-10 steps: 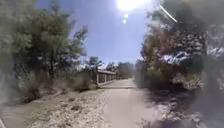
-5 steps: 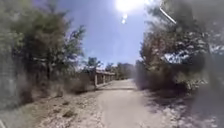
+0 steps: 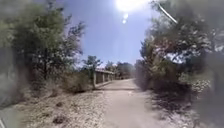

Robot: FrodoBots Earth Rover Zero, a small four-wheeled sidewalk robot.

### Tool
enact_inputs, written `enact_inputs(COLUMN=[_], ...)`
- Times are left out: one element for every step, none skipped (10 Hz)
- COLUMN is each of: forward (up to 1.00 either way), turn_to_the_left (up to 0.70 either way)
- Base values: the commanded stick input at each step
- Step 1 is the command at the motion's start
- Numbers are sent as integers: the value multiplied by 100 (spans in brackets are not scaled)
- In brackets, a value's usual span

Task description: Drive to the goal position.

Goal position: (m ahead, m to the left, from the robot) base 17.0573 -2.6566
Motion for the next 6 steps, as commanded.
enact_inputs(forward=[44, 44, 44, 44, 44, 44], turn_to_the_left=[2, 2, 2, 2, 2, 2])
